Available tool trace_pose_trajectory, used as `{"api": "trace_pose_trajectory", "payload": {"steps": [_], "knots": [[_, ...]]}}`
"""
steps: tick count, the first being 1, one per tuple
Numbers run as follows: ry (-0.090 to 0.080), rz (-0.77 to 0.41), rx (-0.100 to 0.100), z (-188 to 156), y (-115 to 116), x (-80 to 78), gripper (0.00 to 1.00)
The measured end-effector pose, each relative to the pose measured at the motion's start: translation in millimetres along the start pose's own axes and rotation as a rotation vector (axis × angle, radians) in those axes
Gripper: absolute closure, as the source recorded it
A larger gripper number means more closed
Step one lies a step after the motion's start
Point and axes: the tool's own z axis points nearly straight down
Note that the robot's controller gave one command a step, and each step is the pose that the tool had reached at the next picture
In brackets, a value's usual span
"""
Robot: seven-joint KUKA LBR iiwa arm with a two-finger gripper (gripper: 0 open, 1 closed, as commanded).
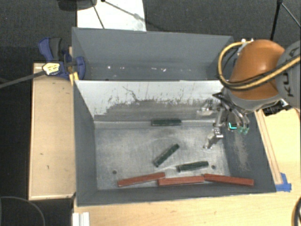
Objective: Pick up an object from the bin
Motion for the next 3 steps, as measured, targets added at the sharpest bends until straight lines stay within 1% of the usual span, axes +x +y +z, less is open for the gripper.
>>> {"api": "trace_pose_trajectory", "payload": {"steps": [1,2,3], "knots": [[-0.008,-0.001,0.001,-4.6,0.1,-1.7,0.0],[-0.01,-0.001,-0.001,102.4,53.3,24.8,1.0],[-0.01,-0.001,-0.001,102.4,53.3,24.8,1.0]]}}
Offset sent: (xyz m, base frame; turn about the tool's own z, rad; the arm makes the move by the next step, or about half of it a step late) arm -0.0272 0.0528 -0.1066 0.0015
